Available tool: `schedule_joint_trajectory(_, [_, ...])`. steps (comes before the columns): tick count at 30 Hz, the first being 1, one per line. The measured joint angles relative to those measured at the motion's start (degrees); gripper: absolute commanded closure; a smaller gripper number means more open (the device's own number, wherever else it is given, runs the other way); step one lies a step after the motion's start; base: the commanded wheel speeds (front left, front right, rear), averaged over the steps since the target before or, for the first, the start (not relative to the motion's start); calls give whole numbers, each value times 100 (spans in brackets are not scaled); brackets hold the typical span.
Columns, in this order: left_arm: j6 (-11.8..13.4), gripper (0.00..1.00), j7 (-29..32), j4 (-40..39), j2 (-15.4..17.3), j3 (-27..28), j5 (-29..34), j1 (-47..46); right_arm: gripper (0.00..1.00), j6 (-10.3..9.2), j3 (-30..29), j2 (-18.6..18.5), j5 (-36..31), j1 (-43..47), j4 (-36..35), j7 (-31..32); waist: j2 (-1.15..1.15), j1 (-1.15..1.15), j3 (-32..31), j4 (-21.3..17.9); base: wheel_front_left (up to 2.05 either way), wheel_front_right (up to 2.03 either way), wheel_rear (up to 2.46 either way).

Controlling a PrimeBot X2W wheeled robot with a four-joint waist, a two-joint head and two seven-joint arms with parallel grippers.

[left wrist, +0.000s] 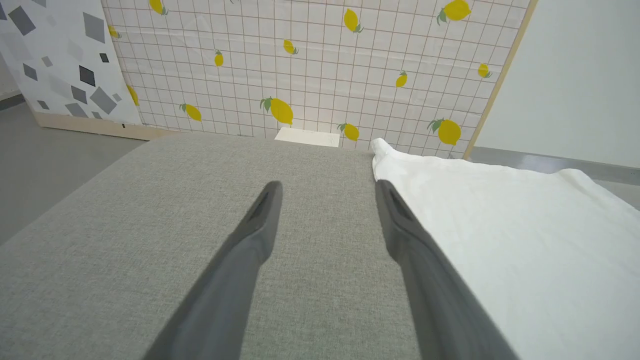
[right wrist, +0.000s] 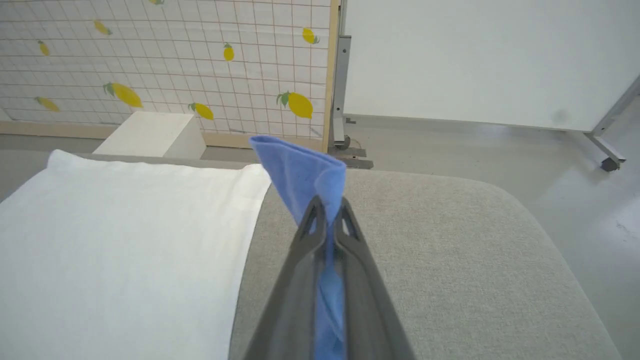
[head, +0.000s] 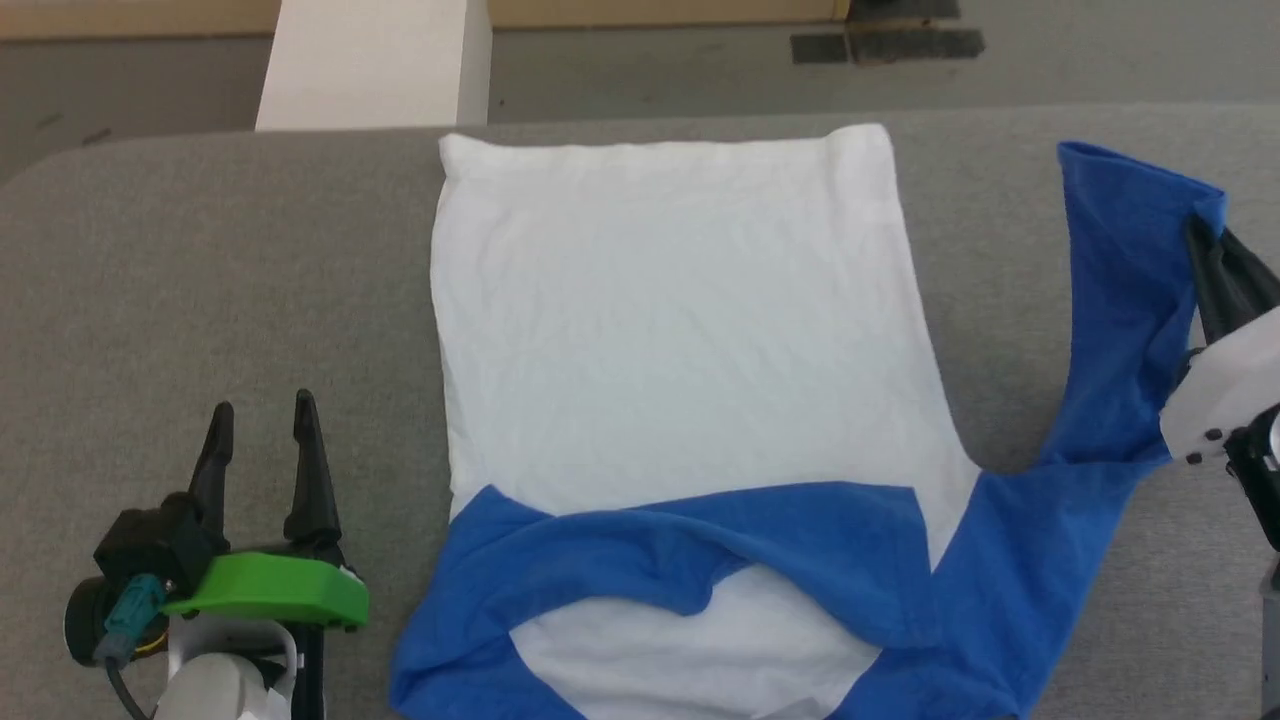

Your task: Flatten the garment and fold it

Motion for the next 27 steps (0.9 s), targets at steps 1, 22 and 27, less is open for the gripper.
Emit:
schedule_joint_trajectory(1, [0,0,2,4,-1,-10,0,21,100,-1,21,57,1,76,-346,160,0,0,-84,-33,0,0,0])
schedule_joint_trajectory(22, [-92,0,65,94,-15,-254,-66,81,100,0,3640,650,116,193,-1401,1267,0,-1,-432,53,0,0,0])
schedule_joint_trajectory(27, [-124,0,56,197,-73,-330,-69,25,100,0,4445,735,227,93,-379,1077,0,-1,-335,208,0,0,0])
